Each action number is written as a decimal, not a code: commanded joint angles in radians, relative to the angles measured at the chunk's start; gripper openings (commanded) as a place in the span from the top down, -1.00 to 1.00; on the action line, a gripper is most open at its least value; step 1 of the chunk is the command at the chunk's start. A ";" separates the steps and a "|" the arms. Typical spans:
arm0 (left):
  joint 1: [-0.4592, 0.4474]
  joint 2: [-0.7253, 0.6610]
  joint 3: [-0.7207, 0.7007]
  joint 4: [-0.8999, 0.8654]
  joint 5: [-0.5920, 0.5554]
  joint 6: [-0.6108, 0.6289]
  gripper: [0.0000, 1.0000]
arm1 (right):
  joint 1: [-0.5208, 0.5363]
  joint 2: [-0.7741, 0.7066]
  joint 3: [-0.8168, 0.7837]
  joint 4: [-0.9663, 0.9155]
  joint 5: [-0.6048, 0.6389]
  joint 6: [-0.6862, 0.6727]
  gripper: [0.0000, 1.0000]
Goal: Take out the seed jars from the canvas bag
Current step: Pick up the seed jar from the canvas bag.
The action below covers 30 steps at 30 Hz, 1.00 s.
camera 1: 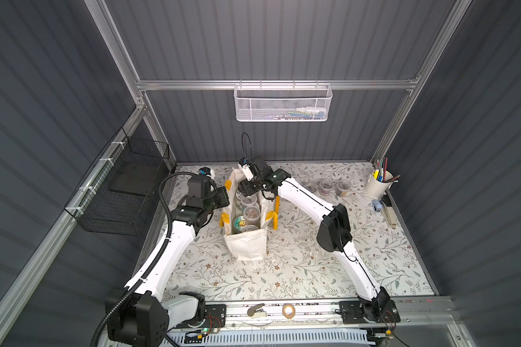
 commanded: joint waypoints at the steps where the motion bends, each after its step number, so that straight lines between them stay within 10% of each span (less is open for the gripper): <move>1: 0.002 0.002 0.004 -0.018 0.001 0.009 1.00 | -0.011 -0.091 -0.024 -0.004 -0.005 -0.004 -0.37; 20: 0.002 0.014 0.008 -0.016 -0.006 0.013 1.00 | -0.099 -0.624 -0.532 0.311 -0.223 0.101 -0.38; 30: 0.002 0.022 0.004 -0.004 0.000 0.014 1.00 | -0.319 -0.928 -0.986 0.354 -0.111 0.131 -0.39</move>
